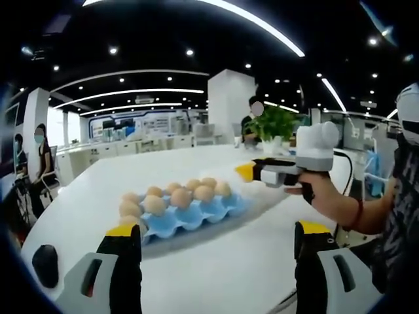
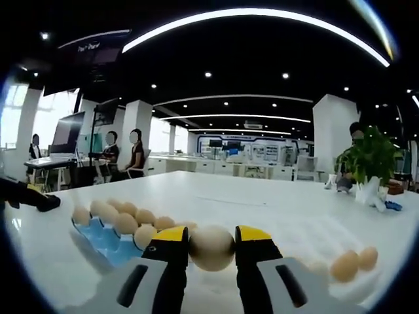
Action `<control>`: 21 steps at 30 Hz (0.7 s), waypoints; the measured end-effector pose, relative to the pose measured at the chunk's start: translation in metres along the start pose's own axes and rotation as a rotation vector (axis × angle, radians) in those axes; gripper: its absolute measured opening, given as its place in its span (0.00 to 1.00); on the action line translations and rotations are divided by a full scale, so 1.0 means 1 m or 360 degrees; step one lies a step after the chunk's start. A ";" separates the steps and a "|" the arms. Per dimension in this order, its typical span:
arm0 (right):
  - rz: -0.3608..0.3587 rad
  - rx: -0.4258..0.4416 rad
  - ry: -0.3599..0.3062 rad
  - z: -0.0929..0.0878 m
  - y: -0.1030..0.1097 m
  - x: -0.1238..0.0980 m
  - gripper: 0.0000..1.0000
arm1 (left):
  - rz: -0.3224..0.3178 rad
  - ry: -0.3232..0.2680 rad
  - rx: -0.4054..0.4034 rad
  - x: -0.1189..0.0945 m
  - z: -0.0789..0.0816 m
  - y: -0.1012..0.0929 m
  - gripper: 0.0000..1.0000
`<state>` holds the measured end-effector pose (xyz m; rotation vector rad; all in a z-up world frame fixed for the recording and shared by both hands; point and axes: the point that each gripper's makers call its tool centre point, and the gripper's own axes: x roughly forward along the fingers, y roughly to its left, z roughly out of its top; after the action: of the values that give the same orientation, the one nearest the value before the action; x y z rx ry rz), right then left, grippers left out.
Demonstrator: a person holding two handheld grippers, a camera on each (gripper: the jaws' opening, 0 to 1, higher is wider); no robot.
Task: Place the egg into an empty slot of the egg tray after lifting it from the table, then release the egg inside the slot.
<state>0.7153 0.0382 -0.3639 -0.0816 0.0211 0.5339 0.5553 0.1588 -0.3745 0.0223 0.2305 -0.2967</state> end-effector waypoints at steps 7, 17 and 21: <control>0.0154 -0.0024 0.0001 0.001 0.028 0.006 0.29 | 0.0020 0.0007 0.0001 -0.004 -0.002 0.002 0.99; 0.0407 -0.0046 -0.0037 0.011 0.073 0.011 0.29 | 0.0042 0.0011 0.0007 -0.008 -0.002 0.005 0.99; 0.0453 -0.0062 -0.0047 0.013 0.086 0.013 0.29 | 0.0059 0.0012 0.0001 -0.012 -0.004 0.008 0.99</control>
<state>0.6827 0.1195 -0.3578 -0.1093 -0.0067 0.8203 0.5460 0.1698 -0.3756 0.0281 0.2372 -0.2601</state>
